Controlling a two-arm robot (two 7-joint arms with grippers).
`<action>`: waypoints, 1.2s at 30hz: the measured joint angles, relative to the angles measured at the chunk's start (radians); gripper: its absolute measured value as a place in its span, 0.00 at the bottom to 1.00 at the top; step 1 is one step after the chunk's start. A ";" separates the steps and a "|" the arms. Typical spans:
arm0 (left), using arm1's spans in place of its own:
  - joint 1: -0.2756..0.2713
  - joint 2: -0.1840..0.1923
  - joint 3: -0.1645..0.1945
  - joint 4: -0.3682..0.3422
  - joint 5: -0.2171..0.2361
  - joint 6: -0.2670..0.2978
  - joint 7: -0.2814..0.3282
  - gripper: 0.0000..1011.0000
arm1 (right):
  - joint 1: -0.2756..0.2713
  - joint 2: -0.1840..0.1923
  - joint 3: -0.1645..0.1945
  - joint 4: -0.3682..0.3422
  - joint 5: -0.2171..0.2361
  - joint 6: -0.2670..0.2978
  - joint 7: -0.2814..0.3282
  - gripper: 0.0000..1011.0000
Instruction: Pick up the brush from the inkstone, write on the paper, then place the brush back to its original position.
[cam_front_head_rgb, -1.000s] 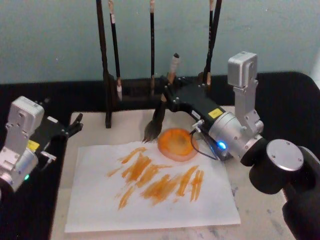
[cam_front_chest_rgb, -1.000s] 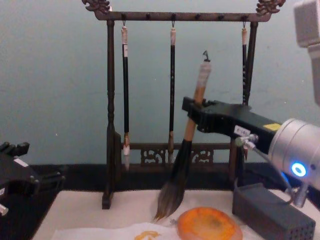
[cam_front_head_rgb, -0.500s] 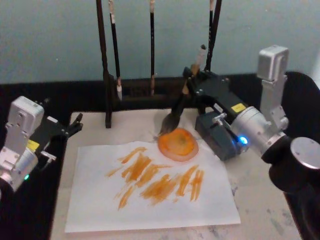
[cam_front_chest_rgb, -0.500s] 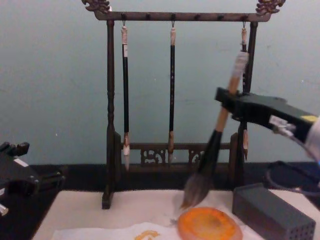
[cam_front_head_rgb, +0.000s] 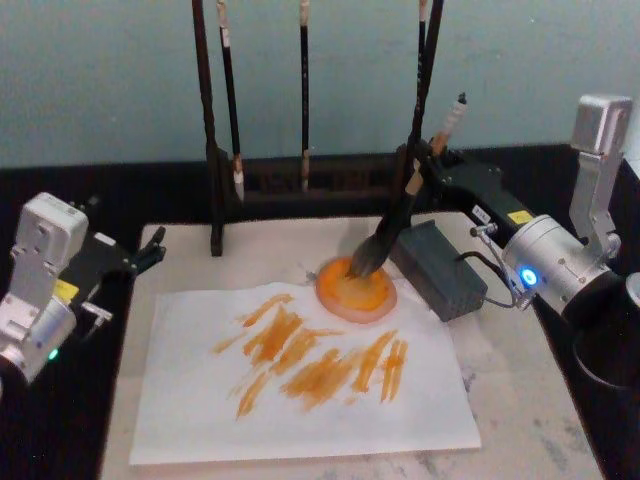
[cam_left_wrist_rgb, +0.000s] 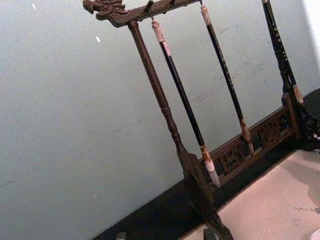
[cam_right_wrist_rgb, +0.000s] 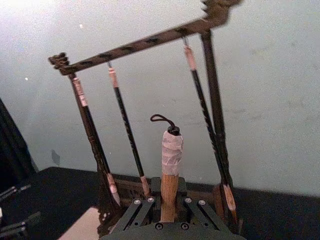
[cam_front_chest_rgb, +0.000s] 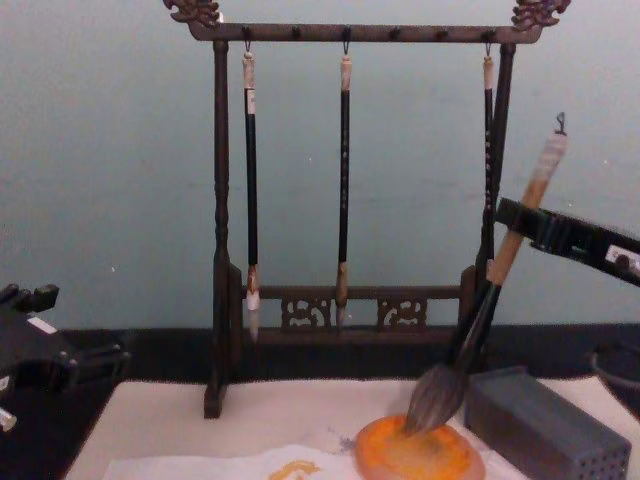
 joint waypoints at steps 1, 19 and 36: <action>0.000 0.000 0.000 0.000 0.000 0.000 0.000 0.99 | 0.001 0.000 0.003 0.004 0.012 0.009 0.002 0.17; 0.000 0.000 0.000 0.000 0.000 0.000 0.000 0.99 | 0.074 -0.021 0.046 0.134 0.246 0.168 0.034 0.17; 0.000 0.000 0.000 0.000 0.000 0.000 0.000 0.99 | 0.157 -0.026 0.070 0.303 0.403 0.284 0.065 0.17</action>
